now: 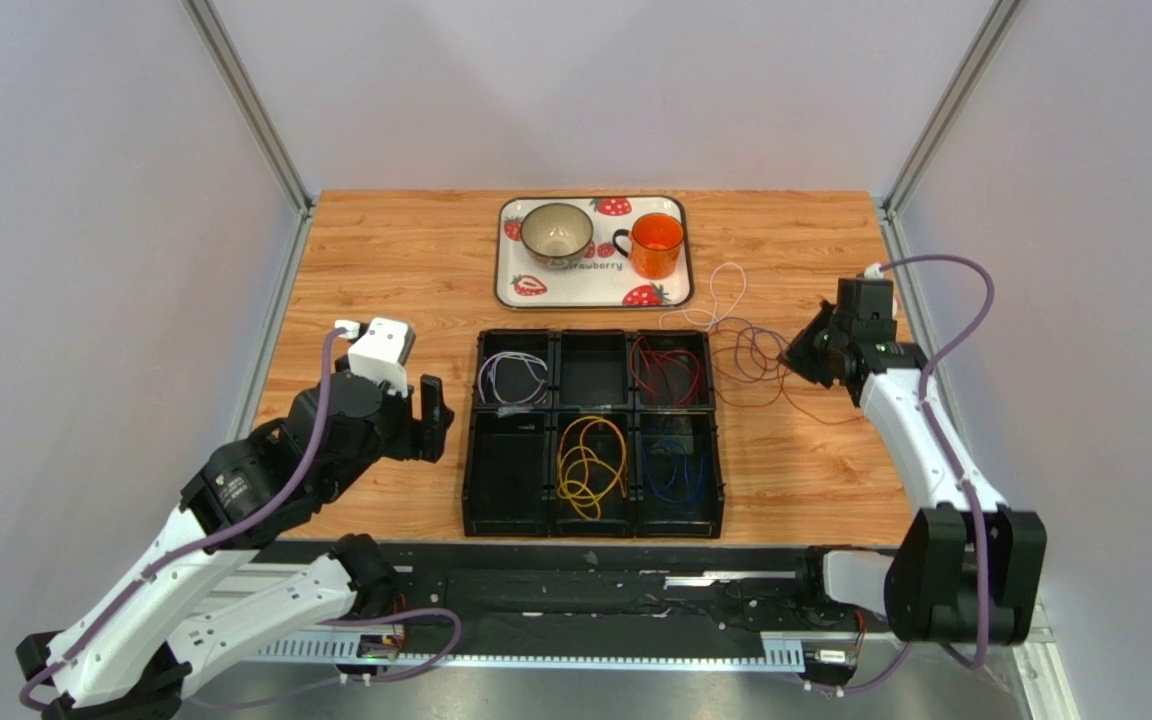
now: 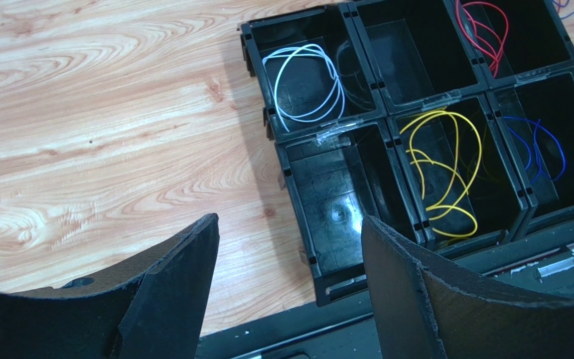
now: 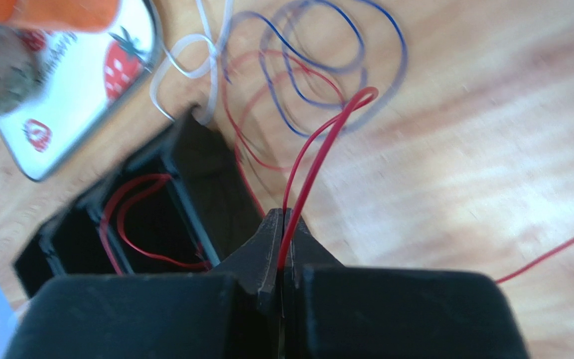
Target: Untangle the cables
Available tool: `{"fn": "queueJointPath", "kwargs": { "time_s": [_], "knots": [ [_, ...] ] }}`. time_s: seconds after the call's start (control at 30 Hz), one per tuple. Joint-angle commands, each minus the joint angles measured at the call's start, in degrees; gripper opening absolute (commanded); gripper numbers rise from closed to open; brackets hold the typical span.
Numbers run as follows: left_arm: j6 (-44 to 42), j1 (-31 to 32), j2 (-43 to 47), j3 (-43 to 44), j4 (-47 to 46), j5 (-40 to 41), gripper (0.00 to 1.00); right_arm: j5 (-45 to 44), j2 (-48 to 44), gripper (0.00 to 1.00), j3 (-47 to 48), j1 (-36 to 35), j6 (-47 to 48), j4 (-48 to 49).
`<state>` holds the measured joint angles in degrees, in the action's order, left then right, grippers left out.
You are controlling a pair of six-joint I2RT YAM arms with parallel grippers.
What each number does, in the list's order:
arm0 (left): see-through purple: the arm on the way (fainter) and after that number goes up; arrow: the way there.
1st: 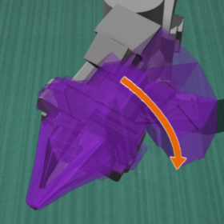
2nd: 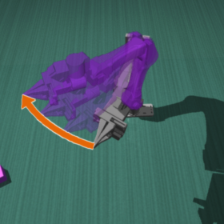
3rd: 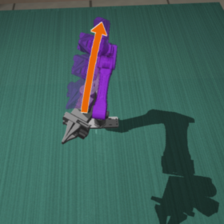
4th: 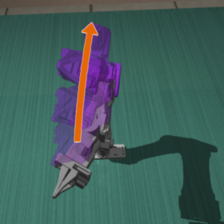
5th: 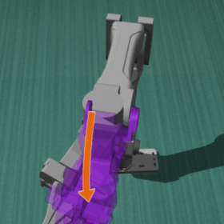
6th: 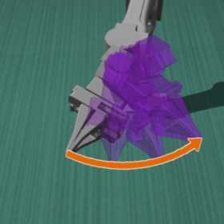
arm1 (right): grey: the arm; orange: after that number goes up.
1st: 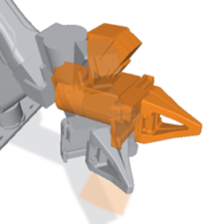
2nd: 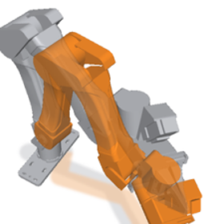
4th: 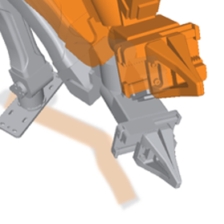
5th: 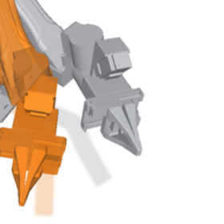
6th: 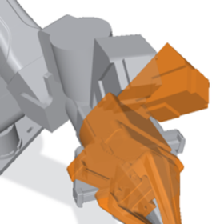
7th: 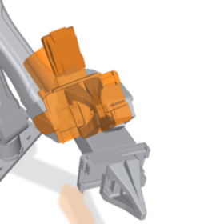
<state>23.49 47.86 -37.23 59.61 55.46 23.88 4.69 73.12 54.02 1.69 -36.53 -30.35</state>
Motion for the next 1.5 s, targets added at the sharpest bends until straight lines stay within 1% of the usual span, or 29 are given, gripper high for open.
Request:
{"fn": "queueJointPath", "kwargs": {
  "time_s": [0.0,0.03,0.07,0.13,0.2,0.33,0.37,0.43,0.47,0.5,0.53,0.57,0.7,0.77,0.83,0.87,0.93,1.07,1.1,1.2,1.27,1.33,1.37,1.43,1.47],
  "knots": [
    [-0.5,-0.3,0.1,0.1,-1.2,0.0,0.78,-4.5,-9.5,0.00,-7.6,0.2,3.7,-5.2],
    [-0.5,-0.3,0.1,0.1,-1.2,0.0,0.78,-4.7,-11.4,0.00,-8.0,0.2,4.3,-5.9],
    [-0.5,-0.4,0.1,0.1,-1.2,-0.1,0.78,-7.3,-13.0,0.00,-8.1,0.2,5.5,-6.4],
    [-0.5,-0.4,0.0,0.1,-1.2,-0.1,0.78,-6.8,-17.6,0.00,-7.0,0.2,7.0,-7.0],
    [-0.5,-0.4,-0.1,0.1,-1.2,-0.1,0.78,-2.6,-20.4,0.00,-5.2,0.2,8.6,-6.9],
    [-0.5,-0.3,-0.3,0.1,-1.1,0.1,0.78,0.8,-26.6,0.00,3.6,0.2,9.3,-6.1],
    [-0.4,-0.4,-0.2,0.1,-1.1,0.2,0.78,3.1,-27.4,0.00,4.9,0.2,9.1,-5.2],
    [-0.4,-0.3,-0.2,0.2,-1.1,0.4,0.78,7.4,-29.7,0.00,8.3,0.2,7.9,-0.2],
    [-0.4,-0.4,-0.2,0.1,-1.1,0.5,0.78,9.0,-30.2,0.00,9.3,0.2,7.3,1.8],
    [-0.4,-0.3,-0.2,0.1,-1.1,0.5,0.78,10.6,-30.6,0.00,10.5,0.2,6.5,5.7],
    [-0.3,-0.4,-0.3,0.1,-1.1,0.5,0.78,13.4,-30.8,0.00,11.5,0.2,6.0,7.8],
    [-0.3,-0.3,-0.4,0.2,-1.1,0.5,0.78,14.3,-31.0,0.00,13.8,0.2,5.4,9.6],
    [-0.3,-0.3,-0.3,0.1,-1.0,0.6,0.78,19.2,-30.7,0.00,18.0,0.2,1.5,21.0],
    [-0.3,-0.3,-0.3,0.2,-1.0,0.5,0.78,21.4,-29.6,0.00,19.2,0.2,-2.1,26.6],
    [-0.3,-0.3,-0.2,0.2,-1.0,0.6,0.78,23.2,-28.4,0.00,20.6,0.2,-5.7,29.8],
    [-0.3,-0.3,-0.2,0.2,-1.0,0.5,0.78,24.0,-27.8,0.00,21.0,0.2,-6.7,33.2],
    [-0.3,-0.3,-0.4,0.2,-1.0,0.6,0.78,25.3,-25.5,0.00,22.5,0.2,-9.0,35.3],
    [-0.2,-0.3,-0.5,0.1,-1.0,0.6,0.78,27.7,-21.8,0.00,24.2,-1.1,-15.0,42.7],
    [-0.2,-0.3,-0.6,0.1,-1.0,0.6,0.78,27.8,-21.1,0.00,24.6,-1.4,-15.0,43.2],
    [-0.1,-0.4,-0.6,0.1,-0.8,0.9,0.78,27.7,-18.7,0.00,26.5,-6.2,-13.4,43.1],
    [-0.1,-0.4,-0.7,0.2,-0.8,1.0,0.78,27.0,-17.1,0.00,28.2,-9.7,-11.4,41.0],
    [-0.1,-0.4,-0.7,0.2,-0.8,1.0,0.78,25.5,-16.3,0.00,29.3,-12.3,-7.7,39.2],
    [-0.1,-0.4,-0.8,0.2,-0.8,1.1,0.78,24.9,-15.3,0.00,30.5,-15.4,-6.5,37.8],
    [0.0,-0.4,-0.8,0.1,-0.8,1.0,0.78,23.0,-14.2,0.00,32.1,-18.5,-2.0,35.9],
    [-0.1,-0.4,-0.8,0.2,-0.8,1.0,0.78,22.3,-12.8,0.00,33.9,-21.3,-0.2,33.8]
  ]
}}
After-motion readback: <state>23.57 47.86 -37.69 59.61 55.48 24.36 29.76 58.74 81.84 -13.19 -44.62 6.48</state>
